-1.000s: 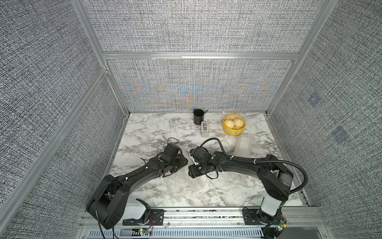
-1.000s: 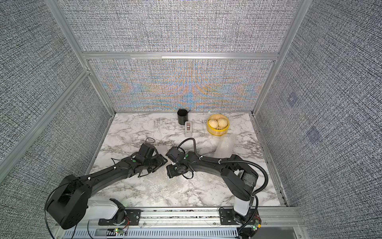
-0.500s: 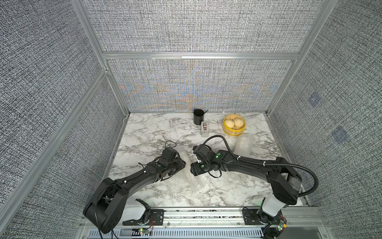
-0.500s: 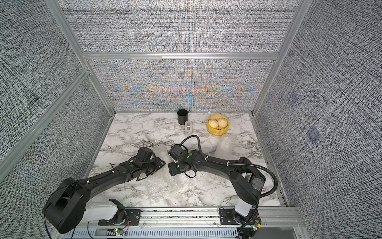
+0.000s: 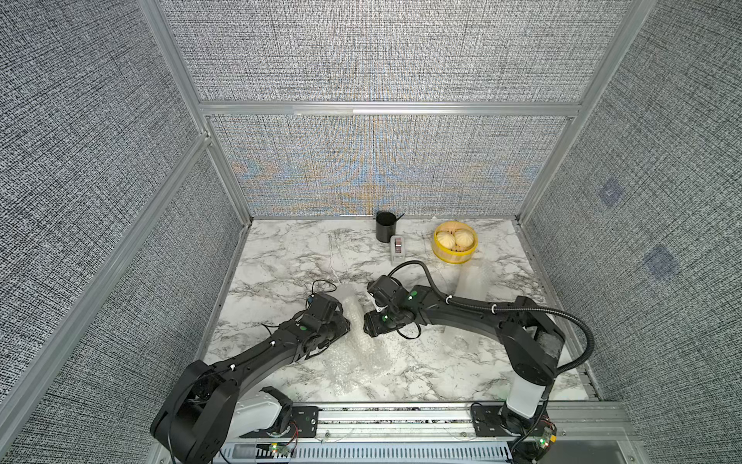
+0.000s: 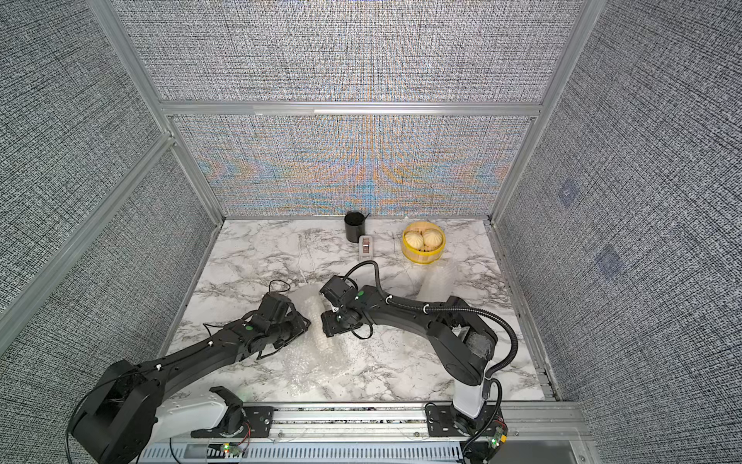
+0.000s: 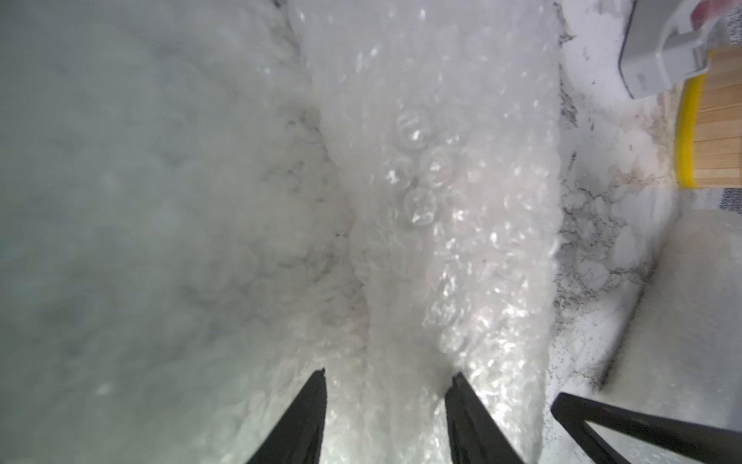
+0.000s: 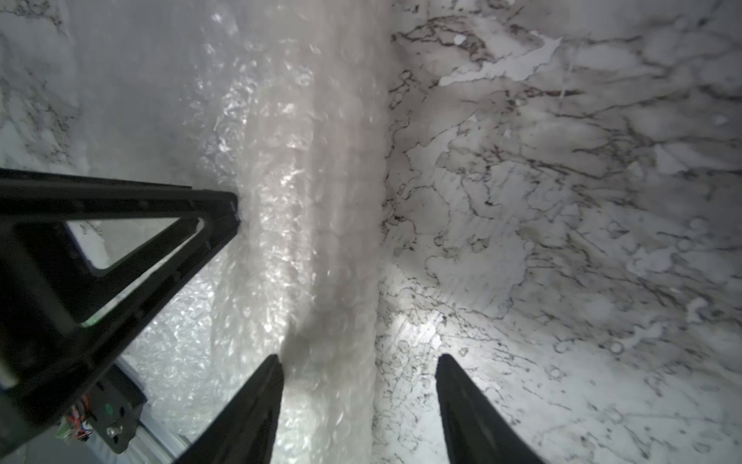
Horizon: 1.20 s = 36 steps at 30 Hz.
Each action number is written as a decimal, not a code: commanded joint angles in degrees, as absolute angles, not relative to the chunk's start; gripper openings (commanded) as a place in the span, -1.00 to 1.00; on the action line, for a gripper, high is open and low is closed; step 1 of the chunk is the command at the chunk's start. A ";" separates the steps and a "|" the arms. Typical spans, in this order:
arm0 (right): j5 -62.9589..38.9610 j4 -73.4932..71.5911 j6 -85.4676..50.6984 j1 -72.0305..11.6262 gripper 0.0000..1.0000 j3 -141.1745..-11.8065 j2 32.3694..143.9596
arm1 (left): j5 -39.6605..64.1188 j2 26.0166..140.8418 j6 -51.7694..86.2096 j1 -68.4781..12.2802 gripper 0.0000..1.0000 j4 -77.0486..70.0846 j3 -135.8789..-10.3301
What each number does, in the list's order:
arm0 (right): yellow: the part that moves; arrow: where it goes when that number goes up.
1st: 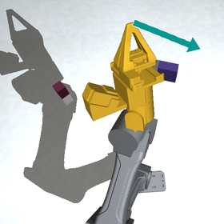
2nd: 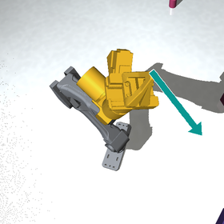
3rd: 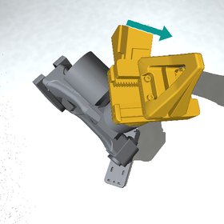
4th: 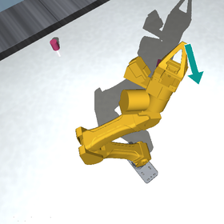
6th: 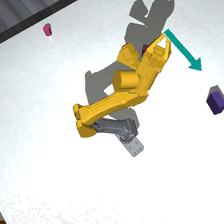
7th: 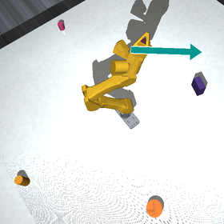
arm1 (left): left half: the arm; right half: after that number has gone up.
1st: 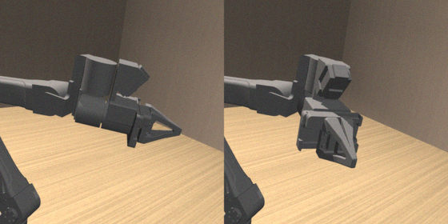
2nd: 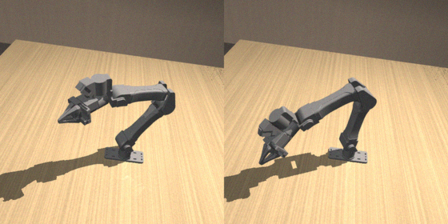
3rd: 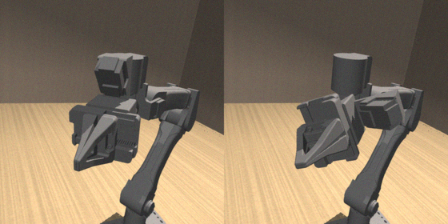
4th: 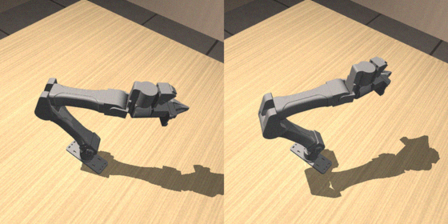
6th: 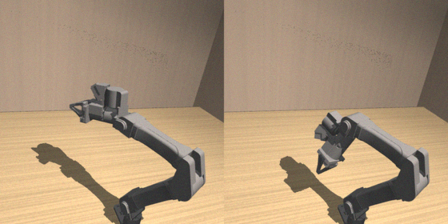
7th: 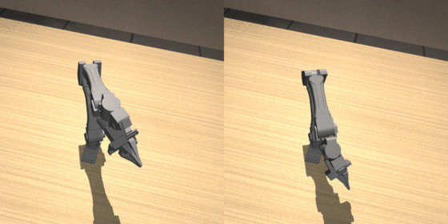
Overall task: Wrap vases in bubble wrap
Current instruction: Wrap the vase in bubble wrap.
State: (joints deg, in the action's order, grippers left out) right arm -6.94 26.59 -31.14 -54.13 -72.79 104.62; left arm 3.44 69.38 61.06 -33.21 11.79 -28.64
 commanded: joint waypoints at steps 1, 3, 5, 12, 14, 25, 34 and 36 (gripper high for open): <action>-6.53 29.14 -30.72 -55.02 0.21 -73.70 105.98 | 2.46 69.61 60.12 -33.03 -0.03 18.48 -29.06; -5.93 29.36 -30.93 -55.62 0.18 -73.83 106.71 | 2.74 69.40 59.88 -32.93 -0.03 18.14 -29.10; -5.46 29.09 -31.12 -56.24 0.16 -73.68 107.46 | 2.98 68.75 59.91 -32.71 -0.03 17.58 -29.40; -4.31 29.04 -31.45 -57.75 0.13 -74.44 109.35 | 2.71 64.58 58.52 -31.71 0.02 21.70 -31.90; -4.24 29.07 -31.46 -57.82 0.12 -74.28 109.25 | 1.37 62.22 58.56 -31.34 0.05 24.35 -31.69; -3.95 28.50 -31.11 -57.76 0.10 -73.90 108.95 | -1.93 53.65 60.48 -28.26 0.00 32.15 -26.54; -4.07 28.55 -30.94 -57.81 0.07 -73.85 109.42 | 2.37 58.80 60.59 -27.78 -0.26 22.33 -24.35; -3.98 28.48 -30.96 -57.77 0.07 -73.68 109.17 | 2.76 59.33 60.34 -27.78 -0.41 21.54 -24.79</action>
